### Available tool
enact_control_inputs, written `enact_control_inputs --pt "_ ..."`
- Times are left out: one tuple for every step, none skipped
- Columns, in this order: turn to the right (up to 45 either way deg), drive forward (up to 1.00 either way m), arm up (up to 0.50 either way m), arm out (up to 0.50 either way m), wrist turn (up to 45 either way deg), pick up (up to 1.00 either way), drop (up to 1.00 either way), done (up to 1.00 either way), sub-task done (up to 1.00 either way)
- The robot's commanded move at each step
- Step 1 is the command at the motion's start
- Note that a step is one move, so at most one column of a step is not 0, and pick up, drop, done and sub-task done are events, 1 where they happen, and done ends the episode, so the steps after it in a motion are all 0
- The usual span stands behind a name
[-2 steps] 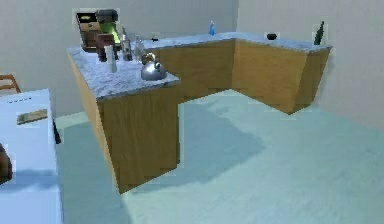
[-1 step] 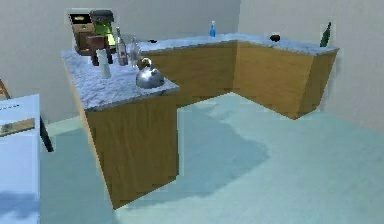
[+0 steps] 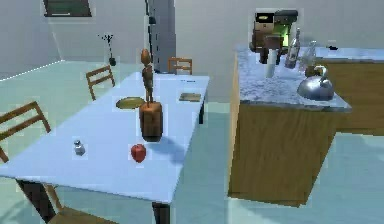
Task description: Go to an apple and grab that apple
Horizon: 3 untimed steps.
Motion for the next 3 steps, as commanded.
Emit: enact_control_inputs --pt "-45.0 0.0 0.0 0.0 0.0 0.0 0.0 0.0 0.0" --pt "-45.0 0.0 0.0 0.0 0.0 0.0 0.0 0.0 0.0" --pt "-15.0 0.0 0.0 0.0 0.0 0.0 0.0 0.0 0.0"
